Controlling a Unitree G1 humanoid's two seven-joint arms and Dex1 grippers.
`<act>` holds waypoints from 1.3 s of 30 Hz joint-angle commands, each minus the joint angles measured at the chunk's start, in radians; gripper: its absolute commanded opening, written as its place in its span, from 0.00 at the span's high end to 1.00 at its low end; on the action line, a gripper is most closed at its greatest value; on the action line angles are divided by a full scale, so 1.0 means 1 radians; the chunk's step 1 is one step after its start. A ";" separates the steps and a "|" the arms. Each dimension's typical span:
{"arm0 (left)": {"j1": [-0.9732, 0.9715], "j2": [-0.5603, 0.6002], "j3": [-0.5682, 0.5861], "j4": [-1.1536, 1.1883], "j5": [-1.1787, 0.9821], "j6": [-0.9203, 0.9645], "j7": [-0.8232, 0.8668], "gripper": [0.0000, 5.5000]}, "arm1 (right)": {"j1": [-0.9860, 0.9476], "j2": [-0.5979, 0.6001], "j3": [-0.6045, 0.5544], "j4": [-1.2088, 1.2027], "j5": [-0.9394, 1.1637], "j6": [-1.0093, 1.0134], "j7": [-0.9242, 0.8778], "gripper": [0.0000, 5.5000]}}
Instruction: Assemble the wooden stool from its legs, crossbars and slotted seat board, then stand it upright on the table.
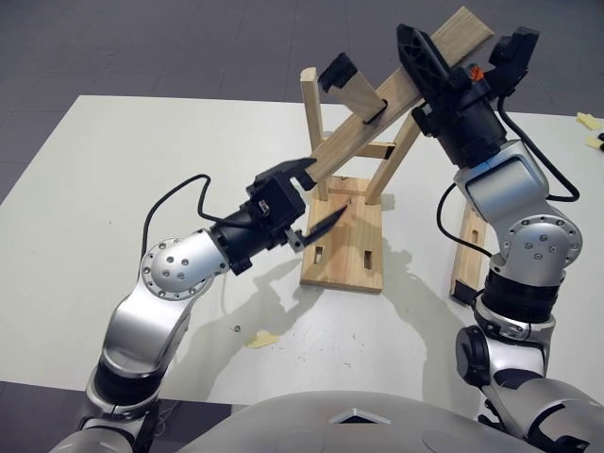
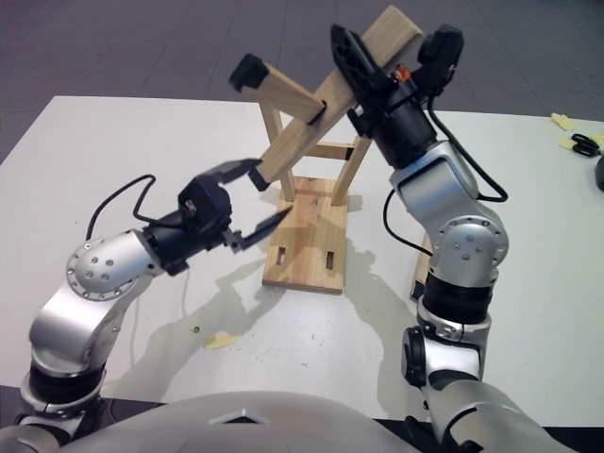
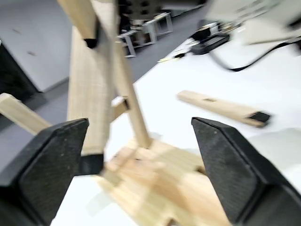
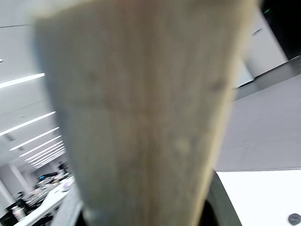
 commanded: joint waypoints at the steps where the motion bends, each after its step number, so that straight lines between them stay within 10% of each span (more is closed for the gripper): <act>1: -0.019 0.030 0.309 0.001 -0.256 0.141 0.019 0.11 | 0.103 -0.093 -0.122 0.034 0.082 0.065 0.007 0.82; 5: -0.019 0.032 0.517 0.061 -0.412 0.183 0.116 0.02 | 0.275 -0.248 -0.214 0.099 0.263 0.257 0.164 0.82; 10: 0.038 0.040 0.452 0.036 -0.416 0.188 0.185 0.02 | 0.366 -0.368 -0.179 0.178 0.073 0.292 0.297 0.82; 26: 0.090 0.019 0.206 0.039 -0.291 0.112 0.285 0.02 | 0.285 -0.331 0.042 0.139 -0.377 0.016 0.286 0.80; 39: 0.104 -0.009 0.133 0.078 -0.248 0.055 0.284 0.02 | 0.138 -0.179 -0.026 0.144 -0.322 -0.012 0.322 0.81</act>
